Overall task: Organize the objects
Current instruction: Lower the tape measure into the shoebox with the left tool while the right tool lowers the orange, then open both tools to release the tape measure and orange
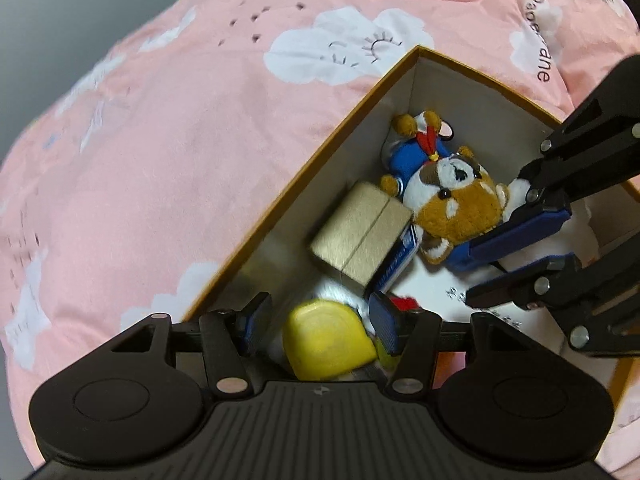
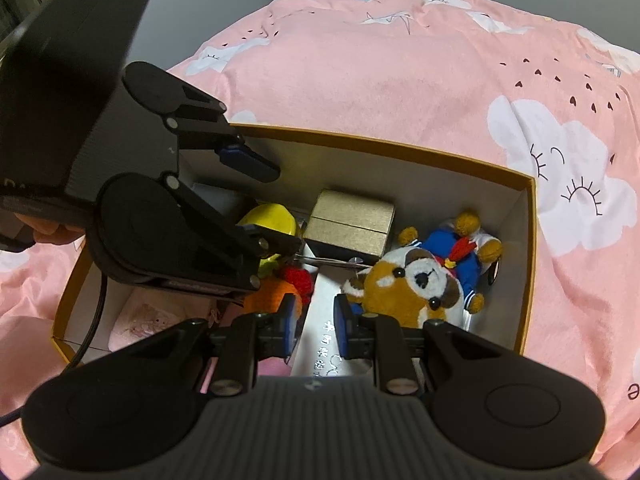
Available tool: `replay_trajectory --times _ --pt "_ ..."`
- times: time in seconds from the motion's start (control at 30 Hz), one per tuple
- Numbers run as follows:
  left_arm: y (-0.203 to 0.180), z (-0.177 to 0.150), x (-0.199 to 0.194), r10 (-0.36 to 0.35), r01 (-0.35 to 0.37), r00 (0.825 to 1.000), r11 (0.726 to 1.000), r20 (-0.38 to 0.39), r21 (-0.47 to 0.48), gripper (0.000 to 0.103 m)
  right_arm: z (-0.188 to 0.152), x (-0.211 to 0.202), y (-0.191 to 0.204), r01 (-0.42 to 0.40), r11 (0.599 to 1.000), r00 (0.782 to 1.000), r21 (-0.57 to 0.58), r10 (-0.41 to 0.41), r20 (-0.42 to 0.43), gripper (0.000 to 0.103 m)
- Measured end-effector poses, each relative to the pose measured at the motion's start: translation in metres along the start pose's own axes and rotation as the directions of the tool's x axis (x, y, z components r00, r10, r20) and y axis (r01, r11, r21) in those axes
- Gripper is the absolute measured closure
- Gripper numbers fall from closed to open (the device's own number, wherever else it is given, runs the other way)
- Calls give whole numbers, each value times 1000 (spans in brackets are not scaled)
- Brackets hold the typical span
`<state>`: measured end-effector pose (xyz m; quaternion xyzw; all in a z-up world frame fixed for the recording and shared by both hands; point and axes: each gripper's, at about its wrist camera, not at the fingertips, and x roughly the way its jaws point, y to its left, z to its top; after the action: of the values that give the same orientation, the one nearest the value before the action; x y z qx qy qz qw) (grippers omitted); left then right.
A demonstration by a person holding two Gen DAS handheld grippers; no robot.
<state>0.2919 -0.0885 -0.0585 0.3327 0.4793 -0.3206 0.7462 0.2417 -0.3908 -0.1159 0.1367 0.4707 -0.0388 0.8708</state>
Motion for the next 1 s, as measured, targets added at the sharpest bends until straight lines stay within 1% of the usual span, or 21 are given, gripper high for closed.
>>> replay_trajectory --times 0.07,0.1,0.3,0.33,0.37,0.43,0.5,0.57,0.6,0.63,0.67,0.73,0.83,1.0 --pt "5 -4 0 -22 20 999 999 -37 -47 37 0 -1 0 -2 1000 1000 -1 2 4 81" --pt "6 -8 0 -29 27 998 998 -49 -48 38 -1 -1 -1 -3 1000 1000 -2 3 5 81" --pt "-7 -22 9 -14 18 992 999 -124 36 38 -4 0 -2 -5 1000 1000 6 5 3 80" --pt "-8 -24 12 9 -2 991 999 -130 49 41 -4 1 -2 -4 1000 1000 7 4 1 80" --pt "-11 -25 15 33 -25 991 997 -128 66 47 -5 2 -2 -5 1000 1000 7 5 -2 80" --pt "-14 -26 19 50 -38 990 995 -132 94 55 -6 1 -3 -7 1000 1000 7 7 -5 80" --pt "-16 -25 20 74 -61 991 992 -113 115 62 -6 3 -2 -7 1000 1000 6 8 -9 80" --pt "-16 -23 19 78 -65 991 991 -107 119 77 -6 3 -2 -6 1000 1000 5 6 -11 80" --pt "-15 -22 19 79 -68 992 991 -102 113 82 -7 3 -2 -6 1000 1000 7 6 -12 80" --pt "-15 -21 18 86 -75 992 991 -94 111 92 -7 3 -3 -5 1000 1000 9 5 -14 80" --pt "-14 -21 17 100 -91 992 990 -83 108 95 -7 4 -3 -5 1000 1000 12 5 -14 80" --pt "-11 -19 14 111 -106 992 990 -54 90 97 -7 5 -3 -6 1000 1000 14 6 -14 80" --pt "-8 -15 10 127 -126 992 991 -23 55 103 -7 5 -4 -6 1000 1000 14 6 -15 79" --pt "-10 -5 3 107 -107 994 994 32 19 103 -8 4 -4 -8 1000 1000 18 8 -11 79"
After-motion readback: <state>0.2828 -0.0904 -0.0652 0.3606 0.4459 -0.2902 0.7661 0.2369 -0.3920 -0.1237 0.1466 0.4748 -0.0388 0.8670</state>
